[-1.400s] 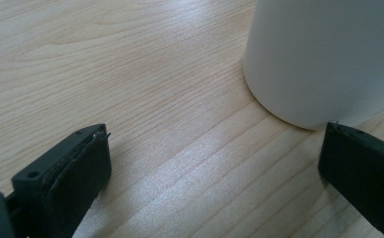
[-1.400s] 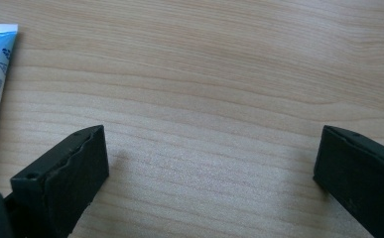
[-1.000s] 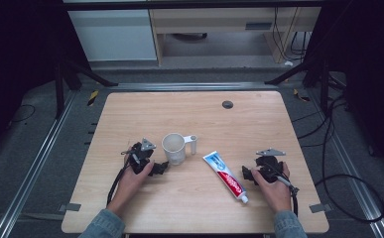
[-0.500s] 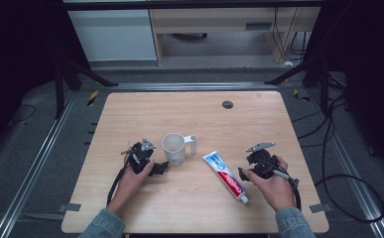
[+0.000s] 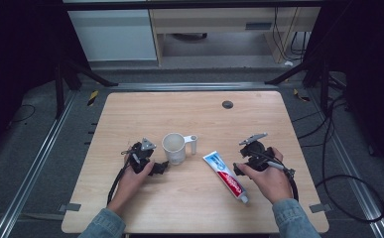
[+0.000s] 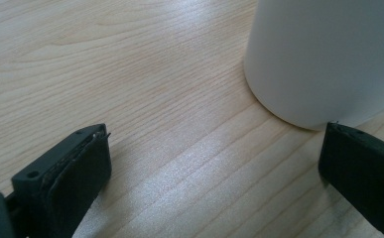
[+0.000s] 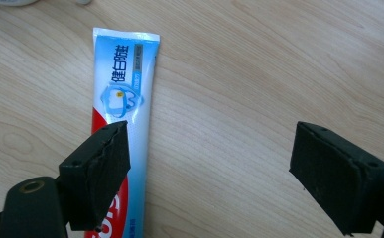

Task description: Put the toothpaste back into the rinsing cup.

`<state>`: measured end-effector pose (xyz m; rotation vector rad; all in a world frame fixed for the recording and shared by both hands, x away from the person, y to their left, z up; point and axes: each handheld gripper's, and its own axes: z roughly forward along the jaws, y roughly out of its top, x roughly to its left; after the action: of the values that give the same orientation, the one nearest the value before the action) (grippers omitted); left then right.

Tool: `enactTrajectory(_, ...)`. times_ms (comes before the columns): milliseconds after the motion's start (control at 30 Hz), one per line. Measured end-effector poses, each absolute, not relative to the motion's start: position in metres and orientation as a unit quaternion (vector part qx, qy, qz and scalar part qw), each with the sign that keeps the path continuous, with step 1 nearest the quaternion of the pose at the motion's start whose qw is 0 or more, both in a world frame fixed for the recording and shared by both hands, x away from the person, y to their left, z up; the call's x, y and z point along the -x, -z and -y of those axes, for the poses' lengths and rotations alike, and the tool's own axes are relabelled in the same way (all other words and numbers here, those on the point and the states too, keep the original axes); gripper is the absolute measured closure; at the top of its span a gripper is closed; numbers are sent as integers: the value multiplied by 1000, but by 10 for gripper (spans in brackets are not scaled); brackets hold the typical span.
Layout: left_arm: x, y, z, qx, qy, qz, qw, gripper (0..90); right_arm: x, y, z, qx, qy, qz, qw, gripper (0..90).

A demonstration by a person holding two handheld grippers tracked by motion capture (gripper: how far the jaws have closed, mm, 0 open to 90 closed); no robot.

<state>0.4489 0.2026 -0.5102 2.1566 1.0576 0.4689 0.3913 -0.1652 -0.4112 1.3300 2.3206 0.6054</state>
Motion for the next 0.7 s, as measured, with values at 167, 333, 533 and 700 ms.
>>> enactTrajectory(167, -449, 510, -203, -829, -180, -406, 340, 0, -397, 405, 156, -468, -206, -838, 193, 171)
enactTrajectory(333, -449, 510, -202, -827, -180, -408, 343, 0, -401, 400, 151, -463, -204, -843, 186, 195)
enactTrajectory(533, -449, 510, -202, -827, -181, -408, 342, 0, -406, 397, 142, -459, -200, -847, 177, 228)
enactTrajectory(700, -449, 510, -202, -827, -180, -409, 342, 0, -410, 401, 137, -458, -191, -853, 162, 240)
